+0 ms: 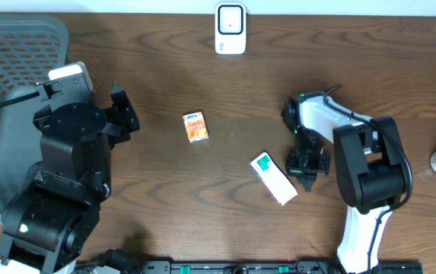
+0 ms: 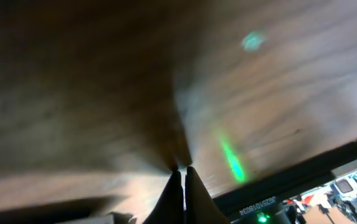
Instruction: Scan the item barcode
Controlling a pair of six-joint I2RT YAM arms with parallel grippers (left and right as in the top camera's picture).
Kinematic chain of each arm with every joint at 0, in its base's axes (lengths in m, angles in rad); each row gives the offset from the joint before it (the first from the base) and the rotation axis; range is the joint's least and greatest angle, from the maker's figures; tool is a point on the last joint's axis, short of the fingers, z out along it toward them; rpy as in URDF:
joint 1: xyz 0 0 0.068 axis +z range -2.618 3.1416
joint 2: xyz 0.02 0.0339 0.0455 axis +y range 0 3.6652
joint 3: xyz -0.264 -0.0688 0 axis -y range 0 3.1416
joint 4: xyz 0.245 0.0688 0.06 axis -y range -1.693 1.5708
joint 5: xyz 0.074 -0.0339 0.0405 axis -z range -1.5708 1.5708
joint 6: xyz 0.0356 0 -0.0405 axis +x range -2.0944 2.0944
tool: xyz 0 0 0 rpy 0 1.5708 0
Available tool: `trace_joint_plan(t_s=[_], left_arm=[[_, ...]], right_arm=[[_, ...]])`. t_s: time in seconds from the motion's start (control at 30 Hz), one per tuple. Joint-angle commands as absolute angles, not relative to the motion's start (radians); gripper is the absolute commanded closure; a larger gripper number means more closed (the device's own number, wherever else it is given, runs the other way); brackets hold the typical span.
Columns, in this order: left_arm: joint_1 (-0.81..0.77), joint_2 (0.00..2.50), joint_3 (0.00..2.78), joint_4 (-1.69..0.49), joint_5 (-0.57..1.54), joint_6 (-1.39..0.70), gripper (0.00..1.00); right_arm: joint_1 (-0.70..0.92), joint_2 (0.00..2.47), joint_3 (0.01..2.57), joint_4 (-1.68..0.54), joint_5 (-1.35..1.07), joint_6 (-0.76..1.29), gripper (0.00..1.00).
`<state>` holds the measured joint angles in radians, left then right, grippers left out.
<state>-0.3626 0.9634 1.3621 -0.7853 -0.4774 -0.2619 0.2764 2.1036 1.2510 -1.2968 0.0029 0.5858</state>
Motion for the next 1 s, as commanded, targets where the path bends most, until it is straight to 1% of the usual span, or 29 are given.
trace_joint_plan(t_s=[0.0,0.13,0.37,0.53,0.77,0.87,0.97], left_arm=[[-0.360,0.960,1.352,-0.785,-0.487,-0.266,0.11],[-0.360,0.960,1.352,-0.785,-0.487,-0.266,0.11],[-0.360,0.960,1.352,-0.785,-0.487,-0.266,0.11],[-0.360,0.960,1.352,-0.785,-0.487,-0.266,0.11],[-0.360,0.960,1.352,-0.785,-0.487,-0.266,0.11],[-0.360,0.960,1.352,-0.785,-0.487,-0.266,0.11],[-0.360,0.960,1.352,-0.785,-0.487,-0.266,0.11]], right_arm=[[0.325,2.149,1.189,-1.193,-0.139,0.604,0.99],[0.402,2.148,1.186,-1.172,-0.152,0.588,0.99],[0.515,2.148,1.196,-1.075,-0.337,0.569,0.99],[0.545,2.146,1.207,-1.021,-0.438,0.572,0.99],[0.548,2.100,1.212,-0.854,-0.633,0.574,0.99],[0.561,2.052,1.212,-0.810,-0.635,0.616,0.99],[0.574,1.985,1.212,-0.841,-0.543,0.685,0.99]])
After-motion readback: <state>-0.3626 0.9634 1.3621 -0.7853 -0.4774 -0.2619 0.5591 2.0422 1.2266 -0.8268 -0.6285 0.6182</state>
